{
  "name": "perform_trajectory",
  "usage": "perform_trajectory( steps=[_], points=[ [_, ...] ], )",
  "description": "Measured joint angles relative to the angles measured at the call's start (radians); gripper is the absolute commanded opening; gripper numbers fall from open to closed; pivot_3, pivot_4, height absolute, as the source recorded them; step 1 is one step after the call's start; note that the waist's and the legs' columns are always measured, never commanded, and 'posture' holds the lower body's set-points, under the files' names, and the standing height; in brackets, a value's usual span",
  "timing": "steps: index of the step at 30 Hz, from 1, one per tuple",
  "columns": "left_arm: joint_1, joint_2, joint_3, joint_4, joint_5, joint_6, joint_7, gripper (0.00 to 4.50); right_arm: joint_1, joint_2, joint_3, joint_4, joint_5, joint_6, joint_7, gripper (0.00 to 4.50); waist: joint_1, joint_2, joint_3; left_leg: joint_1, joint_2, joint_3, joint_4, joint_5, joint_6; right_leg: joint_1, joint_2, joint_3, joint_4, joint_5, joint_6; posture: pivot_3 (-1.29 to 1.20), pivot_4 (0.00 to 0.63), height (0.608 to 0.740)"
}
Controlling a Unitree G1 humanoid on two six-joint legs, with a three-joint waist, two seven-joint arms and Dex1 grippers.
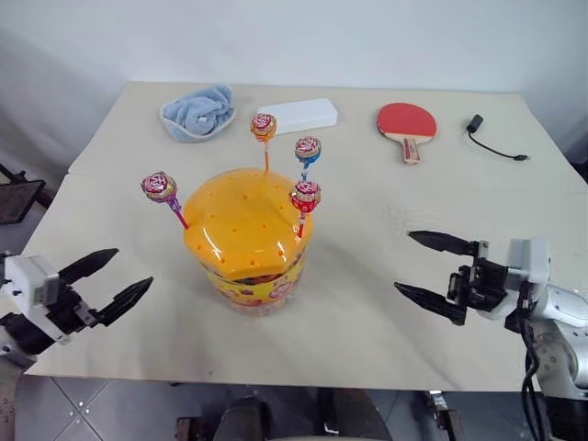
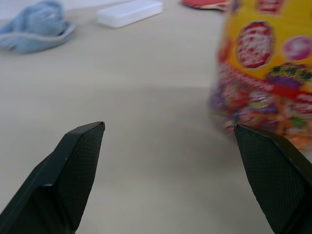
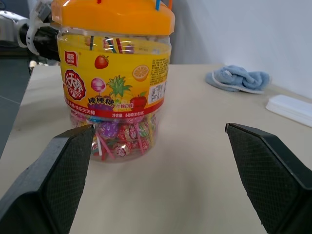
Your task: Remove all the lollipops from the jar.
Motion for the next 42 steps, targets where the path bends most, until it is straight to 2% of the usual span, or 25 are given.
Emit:
perform_trajectory(
  steps=[2,6,10,13,15,17,21,25,28,34,40,42],
  points=[
    [-0.011,-0.006,0.0,0.001,0.002,-0.012,0.01,4.5,-0.012,0.003,-0.001,0.007,0.0,-0.007,0.006,4.47,0.0,0.0,0.0,0.0,0.0,0.0,0.0,0.0,0.0,0.0,0.0,0.0,0.0,0.0,0.0,0.0,0.15,0.74],
    [-0.057,-0.05,0.056,0.002,-0.12,0.032,0.057,4.5,-0.033,0.037,-0.012,0.007,0.074,0.011,0.0,4.47,0.0,0.0,0.0,0.0,0.0,0.0,0.0,0.0,0.0,0.0,0.0,0.0,0.001,0.0,0.0,0.0,0.15,0.74],
    [0.045,-0.046,0.193,-0.106,-0.443,0.208,0.055,4.5,-0.057,0.03,-0.051,-0.101,0.211,0.092,-0.038,4.47,-0.008,0.001,0.001,0.0,0.001,0.0,0.0,0.0,0.0,0.0,0.0,0.0,0.0,0.0,0.0,0.0,0.15,0.74],
    [0.107,-0.017,0.213,-0.204,-0.532,0.266,0.021,4.5,-0.068,-0.005,-0.058,-0.158,0.241,0.108,-0.021,4.47,0.003,0.001,0.001,0.0,0.0,-0.001,0.0,0.0,0.0,0.001,0.0,0.0,-0.001,0.0,0.0,0.0,0.15,0.74],
    [0.063,0.033,0.179,-0.236,-0.536,0.282,0.009,4.5,-0.072,-0.026,-0.058,-0.147,0.236,0.107,0.015,4.47,0.021,0.001,0.002,-0.002,-0.001,-0.004,0.003,0.0,0.001,0.001,0.0,0.0,-0.001,0.0,-0.001,0.0,0.15,0.74],
    [-0.064,0.079,0.129,-0.244,-0.531,0.278,0.016,4.5,-0.096,-0.044,-0.065,-0.101,0.225,0.102,0.045,4.47,0.035,0.002,0.002,-0.003,-0.003,-0.006,0.004,0.003,0.002,0.002,-0.002,0.0,-0.001,0.0,-0.001,0.0,0.15,0.74],
    [-0.274,0.097,0.0,-0.232,-0.507,0.26,0.031,4.5,-0.103,-0.069,-0.087,-0.006,0.188,0.078,0.093,4.47,0.031,0.003,0.003,-0.004,-0.003,-0.006,0.004,0.005,0.001,0.002,-0.002,0.0,-0.001,0.002,-0.001,0.0,0.15,0.74],
    [-0.384,0.101,-0.116,-0.216,-0.483,0.269,0.013,4.5,-0.095,-0.07,-0.094,0.035,0.161,0.059,0.117,4.47,0.019,0.005,0.004,-0.004,-0.002,-0.005,0.003,0.006,-0.001,0.001,0.002,-0.001,0.0,0.002,0.0,0.0,0.15,0.74],
    [-0.44,0.103,-0.164,-0.16,-0.455,0.274,-0.004,3.89,-0.08,-0.07,-0.101,0.034,0.158,0.049,0.121,4.5,0.017,0.006,0.004,-0.005,-0.001,-0.005,0.002,0.007,-0.001,-0.001,0.003,-0.001,0.001,0.002,0.0,0.0,0.15,0.74],
    [-0.461,0.103,-0.212,-0.099,-0.395,0.273,-0.065,2.03,-0.051,-0.07,-0.119,0.009,0.161,0.044,0.117,4.5,0.025,0.004,0.005,-0.008,-0.002,-0.005,0.005,0.008,0.001,-0.001,0.002,-0.001,-0.001,0.004,0.003,0.0,0.15,0.74],
    [-0.46,0.123,-0.188,-0.097,-0.437,0.324,-0.099,0.2,-0.056,-0.07,-0.128,-0.021,0.175,0.065,0.111,4.5,0.025,0.004,0.005,-0.008,-0.002,-0.006,0.005,0.008,0.001,-0.001,0.002,-0.001,-0.001,0.004,0.004,0.0,0.15,0.74],
    [-0.459,0.124,-0.165,-0.095,-0.471,0.359,-0.092,0.04,-0.07,-0.07,-0.127,-0.027,0.185,0.073,0.109,4.5,0.025,0.004,0.005,-0.008,-0.002,-0.007,0.005,0.008,0.001,-0.001,0.002,-0.001,-0.001,0.004,0.004,0.0,0.15,0.74]
  ],
)
